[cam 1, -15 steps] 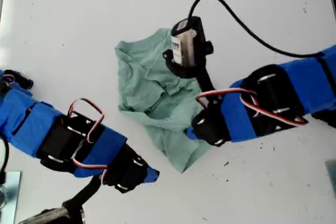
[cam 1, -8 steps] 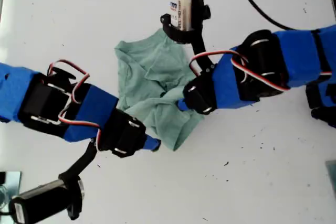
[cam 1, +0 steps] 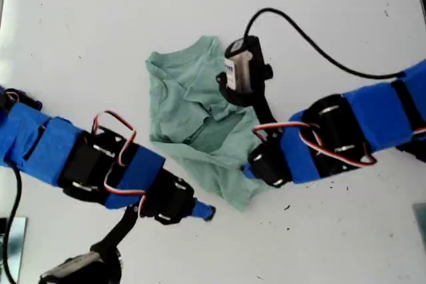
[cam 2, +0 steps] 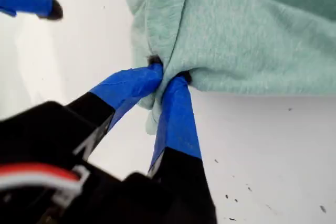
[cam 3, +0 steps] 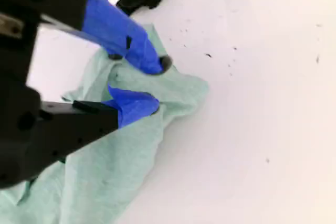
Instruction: Fold t shirt
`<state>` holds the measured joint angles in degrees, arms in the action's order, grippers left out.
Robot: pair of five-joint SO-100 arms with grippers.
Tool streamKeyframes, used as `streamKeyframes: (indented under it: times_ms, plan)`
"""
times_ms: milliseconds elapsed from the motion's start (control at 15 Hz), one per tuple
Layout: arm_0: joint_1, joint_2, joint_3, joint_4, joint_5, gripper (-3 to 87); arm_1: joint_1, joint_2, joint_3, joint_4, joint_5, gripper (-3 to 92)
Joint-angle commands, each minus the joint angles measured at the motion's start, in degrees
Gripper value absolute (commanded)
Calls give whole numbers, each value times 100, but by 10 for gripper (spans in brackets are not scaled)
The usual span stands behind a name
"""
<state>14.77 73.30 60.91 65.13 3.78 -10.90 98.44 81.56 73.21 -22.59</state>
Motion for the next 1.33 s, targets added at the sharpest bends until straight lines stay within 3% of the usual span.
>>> streamKeyframes:
  times_ms: [0,267,667,1067,1267]
  plan:
    - [431,-246,-176,-211,-483,257,-281,738,976,-853,519,25]
    - [352,-1310,-316,-1204,-492,278,-220,1081,2821,-2259,817,25]
    - [-176,-1731,-475,-1450,-466,278,-483,123,3120,-3445,800,25]
    - [-378,-1854,-791,-1459,-457,258,-554,-220,2681,-3507,589,25]
    - [-281,-2452,-861,-1134,-694,228,-545,-141,2391,-3278,439,25]
